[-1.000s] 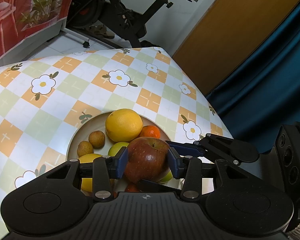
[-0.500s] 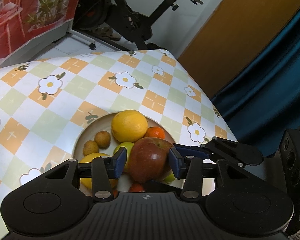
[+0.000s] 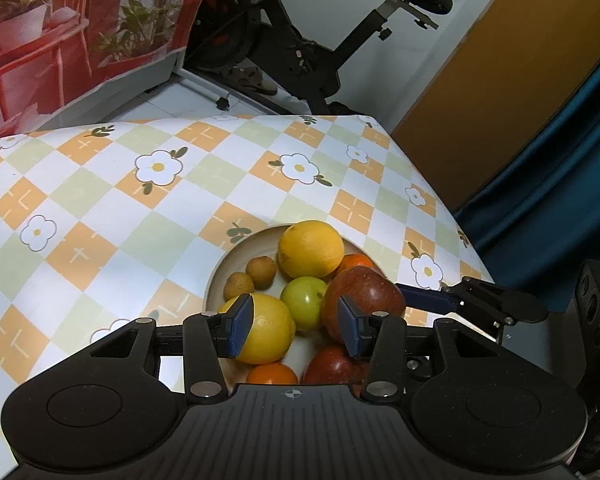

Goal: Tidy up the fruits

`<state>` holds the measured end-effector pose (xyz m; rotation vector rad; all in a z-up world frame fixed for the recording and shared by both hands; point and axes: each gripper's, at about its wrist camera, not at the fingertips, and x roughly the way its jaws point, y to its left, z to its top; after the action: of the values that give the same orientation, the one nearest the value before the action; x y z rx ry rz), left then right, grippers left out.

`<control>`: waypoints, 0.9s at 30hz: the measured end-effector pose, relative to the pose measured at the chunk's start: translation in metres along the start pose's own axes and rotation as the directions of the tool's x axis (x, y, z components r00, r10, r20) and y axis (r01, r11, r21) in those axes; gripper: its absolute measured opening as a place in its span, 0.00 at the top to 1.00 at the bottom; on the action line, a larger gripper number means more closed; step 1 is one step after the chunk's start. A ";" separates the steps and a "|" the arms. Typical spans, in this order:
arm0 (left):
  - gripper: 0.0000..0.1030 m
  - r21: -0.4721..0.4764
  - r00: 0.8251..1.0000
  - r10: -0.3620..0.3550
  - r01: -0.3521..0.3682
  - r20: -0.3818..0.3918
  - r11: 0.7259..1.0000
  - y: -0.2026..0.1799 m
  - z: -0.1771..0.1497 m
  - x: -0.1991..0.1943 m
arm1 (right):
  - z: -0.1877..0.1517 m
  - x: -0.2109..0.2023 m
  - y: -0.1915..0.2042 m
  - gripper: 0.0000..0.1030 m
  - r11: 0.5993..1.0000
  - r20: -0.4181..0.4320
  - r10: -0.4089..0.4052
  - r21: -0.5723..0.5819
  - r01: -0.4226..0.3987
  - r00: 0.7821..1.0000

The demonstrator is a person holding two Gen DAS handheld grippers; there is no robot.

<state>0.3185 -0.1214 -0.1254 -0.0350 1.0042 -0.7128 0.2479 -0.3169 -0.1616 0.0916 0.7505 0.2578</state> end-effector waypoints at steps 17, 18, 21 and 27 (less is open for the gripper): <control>0.36 0.085 0.982 0.144 -0.155 0.123 0.984 -0.008 -0.019 -0.028 | 0.000 -0.015 0.006 0.30 0.999 0.033 -0.042 0.013 0.042 0.999; 0.34 0.084 0.978 0.155 -0.167 0.140 0.982 -0.009 -0.022 -0.032 | -0.001 -0.017 0.007 0.27 0.999 0.039 -0.047 0.017 0.046 0.998; 0.31 0.094 0.958 0.204 -0.226 0.199 0.970 -0.014 -0.030 -0.046 | -0.003 -0.025 0.010 0.19 0.997 0.063 -0.067 0.032 0.066 0.996; 0.16 0.081 0.895 0.273 -0.319 0.353 0.944 -0.027 -0.053 -0.082 | -0.008 -0.045 0.015 0.01 0.990 0.113 -0.107 0.099 0.097 0.988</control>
<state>0.2349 -0.0812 -0.0833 0.1118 0.6101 -0.4708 0.2077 -0.3149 -0.1349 0.1547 0.6478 0.1187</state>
